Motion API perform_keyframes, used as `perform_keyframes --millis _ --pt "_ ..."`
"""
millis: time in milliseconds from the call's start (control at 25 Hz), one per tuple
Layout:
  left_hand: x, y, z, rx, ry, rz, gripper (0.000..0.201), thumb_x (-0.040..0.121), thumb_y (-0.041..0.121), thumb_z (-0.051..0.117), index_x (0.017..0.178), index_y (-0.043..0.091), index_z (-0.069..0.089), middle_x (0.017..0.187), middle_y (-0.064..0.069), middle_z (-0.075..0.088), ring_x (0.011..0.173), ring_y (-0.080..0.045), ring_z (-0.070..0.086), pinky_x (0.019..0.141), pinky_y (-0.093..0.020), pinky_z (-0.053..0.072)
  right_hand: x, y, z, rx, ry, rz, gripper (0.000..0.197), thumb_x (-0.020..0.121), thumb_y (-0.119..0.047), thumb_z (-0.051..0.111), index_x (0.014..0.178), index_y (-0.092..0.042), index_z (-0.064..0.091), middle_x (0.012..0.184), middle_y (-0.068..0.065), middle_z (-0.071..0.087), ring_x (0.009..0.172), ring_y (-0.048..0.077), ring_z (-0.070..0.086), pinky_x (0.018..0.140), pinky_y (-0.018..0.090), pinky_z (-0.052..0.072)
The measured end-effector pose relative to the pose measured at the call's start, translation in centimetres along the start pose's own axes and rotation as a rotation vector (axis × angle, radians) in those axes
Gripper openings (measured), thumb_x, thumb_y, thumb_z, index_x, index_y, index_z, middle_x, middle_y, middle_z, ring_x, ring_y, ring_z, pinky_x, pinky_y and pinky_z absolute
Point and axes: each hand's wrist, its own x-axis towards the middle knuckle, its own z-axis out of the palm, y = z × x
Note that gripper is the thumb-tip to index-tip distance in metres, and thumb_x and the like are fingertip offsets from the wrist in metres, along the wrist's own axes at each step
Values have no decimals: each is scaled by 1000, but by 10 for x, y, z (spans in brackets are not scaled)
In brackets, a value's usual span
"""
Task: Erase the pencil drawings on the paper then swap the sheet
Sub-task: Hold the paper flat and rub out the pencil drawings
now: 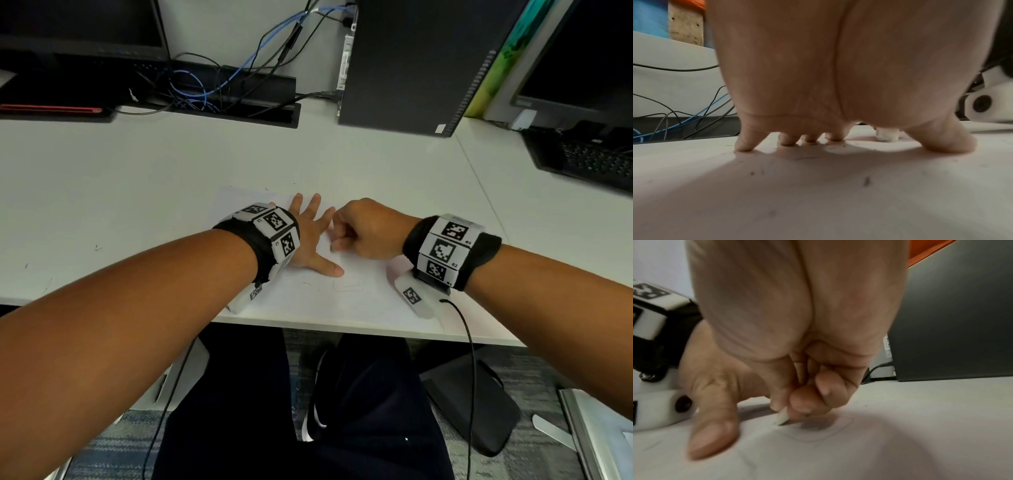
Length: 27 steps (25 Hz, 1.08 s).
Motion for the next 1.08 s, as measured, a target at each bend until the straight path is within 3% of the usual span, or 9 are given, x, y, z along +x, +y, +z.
perform_keyframes --millis 200,360,560,720,920,1080 --pt "-1 2 0 -1 -4 7 123 67 90 47 152 33 -21 159 -1 -30 147 -33 -22 112 -66 1 18 9 -11 -27 114 60 6 88 -10 63 83 -7 65 67 -13 58 62 1 52 60 21 41" --pt "-2 0 -1 -13 -9 7 114 68 88 48 155 38 -5 160 -2 -29 147 -33 -22 112 -66 0 9 -4 1 -15 -86 -64 13 88 -20 68 81 -9 65 69 -6 60 62 7 53 64 22 48" --pt "-1 1 0 -2 -6 4 121 67 90 47 153 34 -17 160 -2 -30 147 -33 -22 112 -66 0 20 5 -14 -15 70 35 17 88 -15 67 73 -16 60 73 -4 65 66 8 56 63 22 42" --pt "-3 1 -2 -12 -23 2 107 68 88 48 155 41 6 159 -3 -31 147 -33 -24 113 -65 -2 11 -7 -2 -47 -131 -72 11 87 -20 69 79 -13 64 69 -9 60 62 3 53 60 18 42" --pt "0 0 0 0 4 9 123 67 90 47 152 33 -22 160 -2 -30 147 -33 -22 112 -67 1 18 10 -16 -19 78 66 11 88 -16 67 80 -8 65 72 -7 63 67 10 57 62 21 41" --pt "1 -1 1 -9 -3 12 124 65 91 47 153 34 -20 159 -1 -30 147 -33 -23 112 -66 0 1 -1 -3 -6 -93 -20 20 89 -20 68 72 -16 58 66 -10 57 59 1 50 57 14 38"
